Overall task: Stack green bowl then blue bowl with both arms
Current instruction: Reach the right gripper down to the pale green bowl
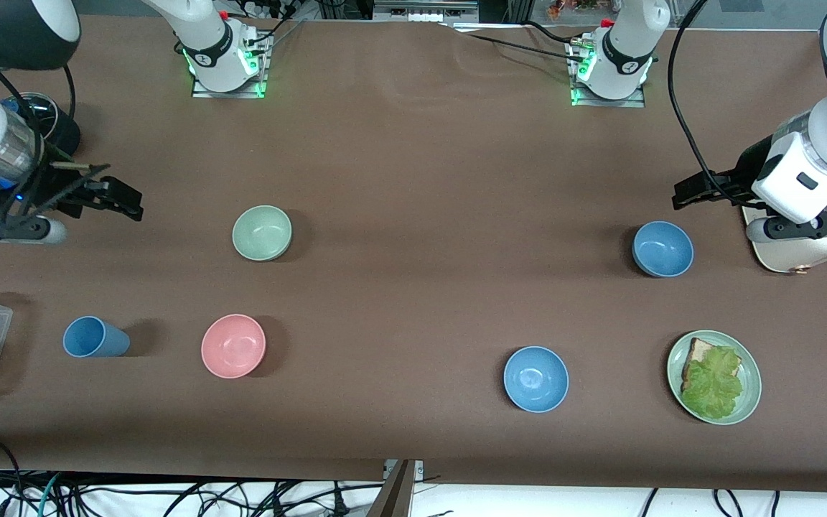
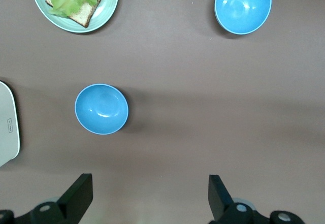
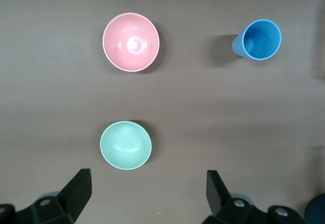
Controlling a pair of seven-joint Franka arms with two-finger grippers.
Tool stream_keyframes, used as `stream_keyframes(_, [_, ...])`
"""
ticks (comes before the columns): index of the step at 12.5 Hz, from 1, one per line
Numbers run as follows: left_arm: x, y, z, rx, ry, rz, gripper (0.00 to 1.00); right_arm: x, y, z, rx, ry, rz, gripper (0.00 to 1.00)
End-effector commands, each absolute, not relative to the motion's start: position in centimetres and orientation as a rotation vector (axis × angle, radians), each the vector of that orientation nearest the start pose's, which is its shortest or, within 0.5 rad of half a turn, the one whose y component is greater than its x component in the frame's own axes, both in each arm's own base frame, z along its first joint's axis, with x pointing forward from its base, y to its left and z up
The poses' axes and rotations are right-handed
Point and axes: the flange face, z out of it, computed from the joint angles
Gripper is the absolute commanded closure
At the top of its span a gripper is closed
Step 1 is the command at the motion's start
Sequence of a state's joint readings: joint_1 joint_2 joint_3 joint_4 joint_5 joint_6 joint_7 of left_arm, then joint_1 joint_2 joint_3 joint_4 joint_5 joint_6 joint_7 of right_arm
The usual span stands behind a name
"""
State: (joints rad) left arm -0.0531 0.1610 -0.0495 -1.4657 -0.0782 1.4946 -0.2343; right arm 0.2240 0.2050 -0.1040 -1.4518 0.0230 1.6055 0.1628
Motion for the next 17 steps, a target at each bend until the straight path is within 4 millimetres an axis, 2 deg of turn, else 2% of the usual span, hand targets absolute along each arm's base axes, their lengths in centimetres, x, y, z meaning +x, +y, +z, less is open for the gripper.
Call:
stream_keyframes(1, [59.3, -7.0, 58.0, -3.191, -0.225, 0.228, 0.00, 62.9, 9.0, 49.6, -3.150, 0.068, 0.276, 0.00])
stream_keyframes(3, [59.3, -7.0, 58.0, -3.190, -0.225, 0.230, 0.00, 62.9, 9.6, 49.9, -3.156, -0.035, 0.255, 0.00])
stream_keyframes(4, [59.3, -6.9, 58.0, -3.190, -0.227, 0.230, 0.00, 63.1, 9.3, 49.1, -3.135, -0.033, 0.261, 0.00])
stream_keyframes(6, [59.3, -6.8, 58.0, -3.190, -0.230, 0.230, 0.00, 61.8, 9.3, 47.3, -3.102, -0.044, 0.328, 0.00])
stream_keyframes(7, [59.3, -6.8, 58.0, -3.190, -0.230, 0.230, 0.00, 60.5, 9.0, 45.5, -3.097, -0.035, 0.334, 0.00])
stream_keyframes(9, [59.3, -7.0, 58.0, -3.189, -0.225, 0.230, 0.00, 56.4, 8.0, 40.3, -3.091, -0.015, 0.215, 0.00])
stream_keyframes(10, [59.3, -7.0, 58.0, -3.190, -0.225, 0.230, 0.00, 54.4, 8.3, 37.9, -3.091, -0.022, 0.187, 0.00])
stream_keyframes(12, [59.3, -6.9, 57.9, -3.190, -0.227, 0.233, 0.00, 52.3, 8.5, 33.7, -3.095, -0.029, 0.156, 0.00])
stream_keyframes(15, [59.4, -6.9, 57.7, -3.189, -0.227, 0.240, 0.00, 50.3, 8.2, 29.6, -3.102, 0.000, 0.148, 0.00])
stream_keyframes(17, [59.5, -7.0, 57.5, -3.190, -0.225, 0.243, 0.00, 48.5, 9.0, 27.2, -3.105, -0.026, 0.133, 0.01])
